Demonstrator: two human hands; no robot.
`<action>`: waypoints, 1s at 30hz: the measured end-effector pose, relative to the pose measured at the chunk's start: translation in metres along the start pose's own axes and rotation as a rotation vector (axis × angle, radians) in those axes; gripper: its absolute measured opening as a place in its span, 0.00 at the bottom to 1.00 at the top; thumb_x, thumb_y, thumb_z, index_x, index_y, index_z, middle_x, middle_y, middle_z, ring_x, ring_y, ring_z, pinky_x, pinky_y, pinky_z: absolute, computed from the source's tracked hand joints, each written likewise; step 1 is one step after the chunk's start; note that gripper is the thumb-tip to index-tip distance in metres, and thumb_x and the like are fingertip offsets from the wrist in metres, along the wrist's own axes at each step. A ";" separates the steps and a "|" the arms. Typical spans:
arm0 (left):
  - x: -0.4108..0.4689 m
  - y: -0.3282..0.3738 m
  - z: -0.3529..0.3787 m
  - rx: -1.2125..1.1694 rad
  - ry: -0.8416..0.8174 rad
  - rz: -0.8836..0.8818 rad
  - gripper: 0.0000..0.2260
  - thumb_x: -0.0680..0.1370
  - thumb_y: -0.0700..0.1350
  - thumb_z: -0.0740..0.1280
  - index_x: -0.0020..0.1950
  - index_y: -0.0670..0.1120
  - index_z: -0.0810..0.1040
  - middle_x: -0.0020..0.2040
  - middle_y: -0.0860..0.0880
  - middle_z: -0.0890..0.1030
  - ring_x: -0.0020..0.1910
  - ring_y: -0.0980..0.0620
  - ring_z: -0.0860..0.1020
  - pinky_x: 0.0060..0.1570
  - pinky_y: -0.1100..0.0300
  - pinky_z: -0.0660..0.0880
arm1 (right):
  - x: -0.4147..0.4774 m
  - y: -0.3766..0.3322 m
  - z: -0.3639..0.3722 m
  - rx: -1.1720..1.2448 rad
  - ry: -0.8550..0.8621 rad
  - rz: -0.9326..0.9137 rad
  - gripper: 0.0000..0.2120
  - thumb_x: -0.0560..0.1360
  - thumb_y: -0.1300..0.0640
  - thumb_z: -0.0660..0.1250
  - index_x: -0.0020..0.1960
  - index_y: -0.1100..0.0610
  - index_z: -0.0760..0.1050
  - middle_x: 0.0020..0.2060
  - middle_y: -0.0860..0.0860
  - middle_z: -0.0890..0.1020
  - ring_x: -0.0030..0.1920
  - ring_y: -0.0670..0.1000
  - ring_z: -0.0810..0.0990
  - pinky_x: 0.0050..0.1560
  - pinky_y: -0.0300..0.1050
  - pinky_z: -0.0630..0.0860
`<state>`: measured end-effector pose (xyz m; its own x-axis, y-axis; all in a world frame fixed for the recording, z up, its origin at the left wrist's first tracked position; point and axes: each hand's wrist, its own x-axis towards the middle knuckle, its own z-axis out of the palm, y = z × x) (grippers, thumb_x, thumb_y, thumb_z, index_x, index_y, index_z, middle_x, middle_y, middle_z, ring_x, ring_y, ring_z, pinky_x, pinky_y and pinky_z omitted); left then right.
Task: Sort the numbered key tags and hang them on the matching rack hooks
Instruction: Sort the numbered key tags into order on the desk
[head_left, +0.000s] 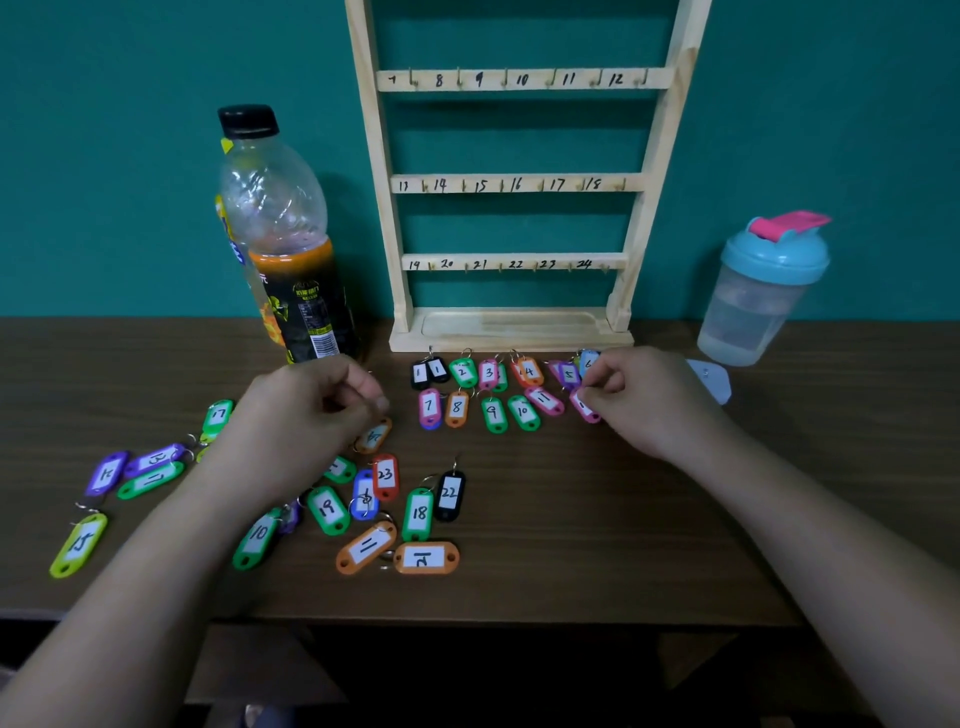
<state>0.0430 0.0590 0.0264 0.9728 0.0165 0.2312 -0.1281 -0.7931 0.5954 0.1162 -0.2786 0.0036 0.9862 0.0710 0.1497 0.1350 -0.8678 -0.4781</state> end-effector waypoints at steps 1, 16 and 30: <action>0.000 -0.001 -0.001 0.003 -0.005 -0.002 0.04 0.79 0.48 0.74 0.45 0.58 0.84 0.41 0.66 0.83 0.45 0.66 0.80 0.41 0.65 0.72 | -0.001 -0.001 0.001 -0.013 0.012 -0.006 0.03 0.79 0.48 0.74 0.52 0.45 0.84 0.45 0.44 0.86 0.45 0.43 0.82 0.46 0.49 0.83; -0.016 -0.015 -0.014 0.074 -0.241 0.003 0.08 0.73 0.54 0.80 0.47 0.60 0.83 0.44 0.64 0.85 0.43 0.61 0.80 0.43 0.61 0.74 | -0.045 -0.069 0.013 0.161 -0.134 -0.412 0.01 0.79 0.49 0.73 0.50 0.44 0.83 0.37 0.44 0.80 0.39 0.43 0.78 0.38 0.39 0.72; -0.026 -0.034 -0.022 0.132 -0.260 0.007 0.09 0.74 0.49 0.79 0.47 0.60 0.81 0.45 0.60 0.82 0.43 0.62 0.78 0.41 0.65 0.71 | -0.063 -0.089 0.027 0.146 -0.374 -0.549 0.12 0.76 0.45 0.77 0.58 0.41 0.82 0.46 0.40 0.79 0.50 0.41 0.77 0.45 0.31 0.70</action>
<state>0.0177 0.0989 0.0169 0.9910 -0.1323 0.0201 -0.1254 -0.8656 0.4849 0.0449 -0.1925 0.0135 0.7341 0.6704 0.1077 0.6116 -0.5840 -0.5338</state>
